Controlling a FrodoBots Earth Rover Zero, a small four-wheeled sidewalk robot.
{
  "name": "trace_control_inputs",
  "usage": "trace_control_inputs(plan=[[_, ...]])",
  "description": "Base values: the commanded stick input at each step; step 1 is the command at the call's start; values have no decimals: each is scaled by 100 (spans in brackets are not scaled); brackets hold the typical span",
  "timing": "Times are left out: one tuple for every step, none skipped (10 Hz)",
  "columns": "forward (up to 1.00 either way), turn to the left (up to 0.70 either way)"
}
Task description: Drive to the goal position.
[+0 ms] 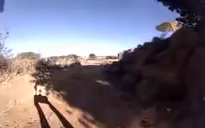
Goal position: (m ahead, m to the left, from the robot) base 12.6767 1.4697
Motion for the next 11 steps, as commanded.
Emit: trace_control_inputs(plan=[[50,0],[50,0],[50,0],[50,0],[50,0],[50,7],[50,33],[50,40],[50,20],[50,2],[50,0]])
